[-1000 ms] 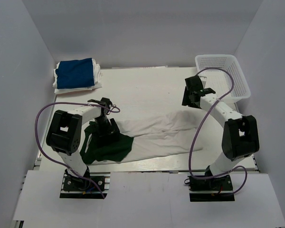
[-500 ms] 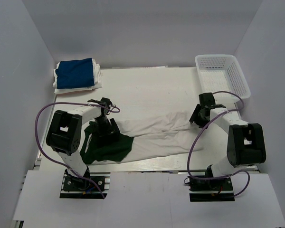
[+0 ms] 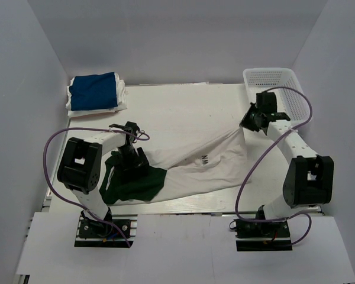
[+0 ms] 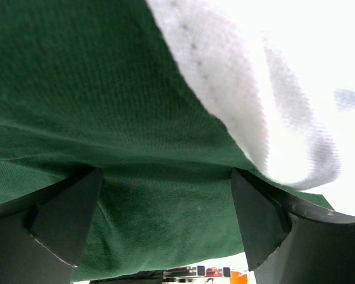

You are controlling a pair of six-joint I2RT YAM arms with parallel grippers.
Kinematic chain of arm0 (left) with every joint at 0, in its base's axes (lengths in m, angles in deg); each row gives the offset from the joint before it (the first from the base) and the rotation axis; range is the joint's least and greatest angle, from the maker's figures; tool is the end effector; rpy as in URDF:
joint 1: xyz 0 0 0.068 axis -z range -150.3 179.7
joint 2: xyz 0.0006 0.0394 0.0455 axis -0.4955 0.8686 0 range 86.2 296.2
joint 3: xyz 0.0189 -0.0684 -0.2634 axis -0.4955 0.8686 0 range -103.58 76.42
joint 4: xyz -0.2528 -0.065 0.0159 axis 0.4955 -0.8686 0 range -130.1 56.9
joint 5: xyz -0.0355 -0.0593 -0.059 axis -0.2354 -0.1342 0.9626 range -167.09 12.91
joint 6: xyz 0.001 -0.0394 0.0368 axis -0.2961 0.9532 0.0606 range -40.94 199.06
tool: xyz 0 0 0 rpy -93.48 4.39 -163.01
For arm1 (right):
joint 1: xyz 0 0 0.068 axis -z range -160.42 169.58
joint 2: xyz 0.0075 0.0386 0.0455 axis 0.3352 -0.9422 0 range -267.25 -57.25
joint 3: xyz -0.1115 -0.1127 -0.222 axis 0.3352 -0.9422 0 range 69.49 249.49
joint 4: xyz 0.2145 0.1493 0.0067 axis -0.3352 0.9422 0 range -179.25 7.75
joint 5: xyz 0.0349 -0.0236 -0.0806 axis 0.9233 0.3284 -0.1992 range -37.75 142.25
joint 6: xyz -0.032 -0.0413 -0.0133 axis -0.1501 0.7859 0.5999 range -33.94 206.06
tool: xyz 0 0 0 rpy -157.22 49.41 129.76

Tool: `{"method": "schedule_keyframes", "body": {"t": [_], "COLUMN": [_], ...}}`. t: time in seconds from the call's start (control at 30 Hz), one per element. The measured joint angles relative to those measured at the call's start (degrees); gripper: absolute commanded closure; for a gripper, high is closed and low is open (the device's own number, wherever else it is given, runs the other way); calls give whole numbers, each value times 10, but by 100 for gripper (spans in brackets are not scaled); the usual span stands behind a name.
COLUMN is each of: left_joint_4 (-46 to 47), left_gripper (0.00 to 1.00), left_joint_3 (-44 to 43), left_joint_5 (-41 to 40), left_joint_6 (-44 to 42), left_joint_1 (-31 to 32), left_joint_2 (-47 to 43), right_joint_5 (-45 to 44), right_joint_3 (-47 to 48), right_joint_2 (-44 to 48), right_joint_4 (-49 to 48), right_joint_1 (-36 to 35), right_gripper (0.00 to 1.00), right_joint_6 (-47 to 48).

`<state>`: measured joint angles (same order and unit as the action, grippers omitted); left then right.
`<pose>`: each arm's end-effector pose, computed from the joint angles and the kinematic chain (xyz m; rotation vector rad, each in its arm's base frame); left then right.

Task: Fold and stack the t-shirts
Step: Fold the other side of the tshirt into a rectangle

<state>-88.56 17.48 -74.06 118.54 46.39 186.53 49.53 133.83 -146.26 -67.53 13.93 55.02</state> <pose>0.2656 -0.0815 0.1475 0.5998 -2.9511 -0.0145 0.3373 0.0316 0.2504 0.5482 2.3299 0.2475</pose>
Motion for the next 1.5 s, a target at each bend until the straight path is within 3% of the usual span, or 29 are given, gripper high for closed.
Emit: {"method": "schedule_keyframes", "body": {"t": [0.23,0.5,0.9,1.3,1.4,1.5], "left_joint_4": [4,4,4,20,21,19], "left_gripper": [0,0,0,0,0,0], "left_joint_3": [4,4,4,32,38,38], "left_joint_5": [-1,-1,-1,-17,-17,-17], "left_joint_6": [2,2,2,3,1,-1], "left_joint_1": [0,0,0,-5,-12,-17], "left_joint_2": [-5,-5,-5,-31,-35,-36], "right_joint_5": [5,4,61,45,55,73], "right_joint_3": [35,48,30,-165,-196,-217], "right_joint_2": [50,49,27,92,92,94], "right_joint_4": [26,68,53,66,65,56], "right_joint_1": [2,16,23,83,93,97], "right_gripper": [100,100,100,100,93,72], "right_joint_6": [0,8,17,15,14,15]}}
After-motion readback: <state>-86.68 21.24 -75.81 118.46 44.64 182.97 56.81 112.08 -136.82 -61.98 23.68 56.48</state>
